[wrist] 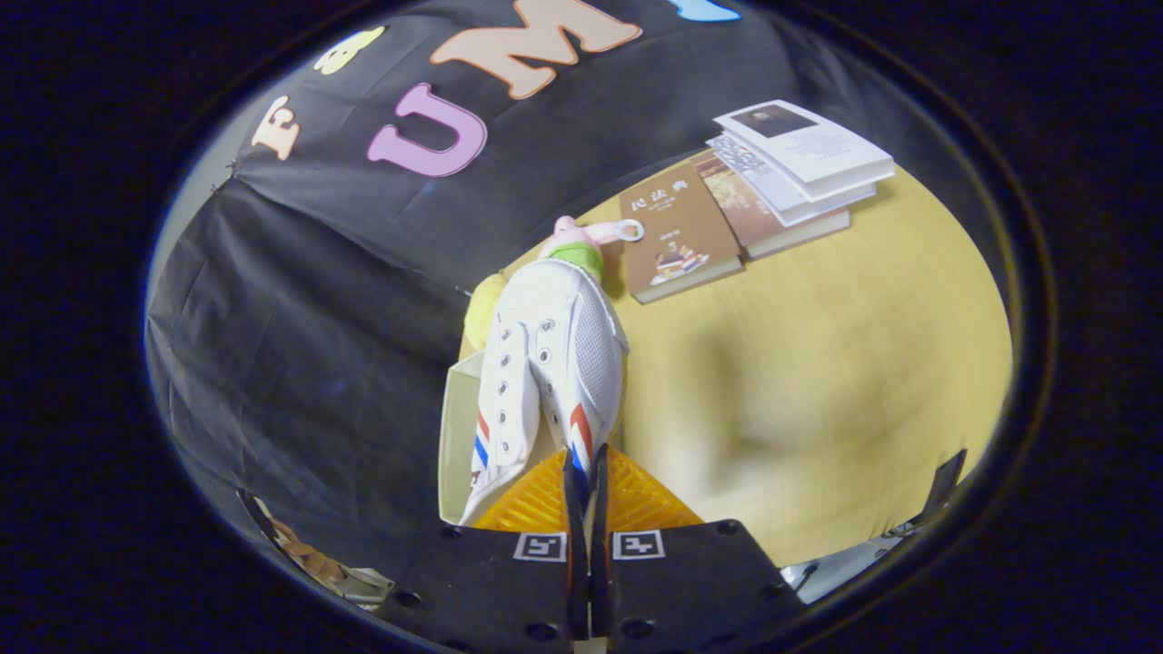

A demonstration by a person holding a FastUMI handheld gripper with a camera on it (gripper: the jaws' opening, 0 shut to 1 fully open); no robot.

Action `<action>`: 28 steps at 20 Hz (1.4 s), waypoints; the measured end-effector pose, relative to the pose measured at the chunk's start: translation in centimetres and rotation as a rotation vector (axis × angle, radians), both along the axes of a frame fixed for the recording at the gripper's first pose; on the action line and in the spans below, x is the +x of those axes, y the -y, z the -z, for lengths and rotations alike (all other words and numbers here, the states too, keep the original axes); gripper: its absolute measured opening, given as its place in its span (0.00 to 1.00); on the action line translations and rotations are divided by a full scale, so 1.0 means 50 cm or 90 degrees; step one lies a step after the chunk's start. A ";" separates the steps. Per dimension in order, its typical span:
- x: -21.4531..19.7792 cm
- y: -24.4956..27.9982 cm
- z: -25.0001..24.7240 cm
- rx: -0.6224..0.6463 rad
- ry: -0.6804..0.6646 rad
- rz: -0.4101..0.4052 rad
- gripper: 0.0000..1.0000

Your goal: Open the storage box then place both shoes into the box .Put the left shoe in first, then the right shoe, with the right side of both shoes facing outward in a uniform manner.

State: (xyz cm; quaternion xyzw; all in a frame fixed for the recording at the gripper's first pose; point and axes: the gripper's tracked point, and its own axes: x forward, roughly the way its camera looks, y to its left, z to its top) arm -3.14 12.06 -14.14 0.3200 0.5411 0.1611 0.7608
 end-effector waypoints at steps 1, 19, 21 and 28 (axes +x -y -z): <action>0.001 -0.020 -0.009 0.003 0.004 -0.006 0.05; -0.050 -0.309 0.078 -0.070 -0.013 -0.096 0.07; -0.033 -0.316 0.069 -0.067 0.020 -0.085 0.24; 0.036 -0.204 -0.035 -0.111 0.205 -0.059 0.85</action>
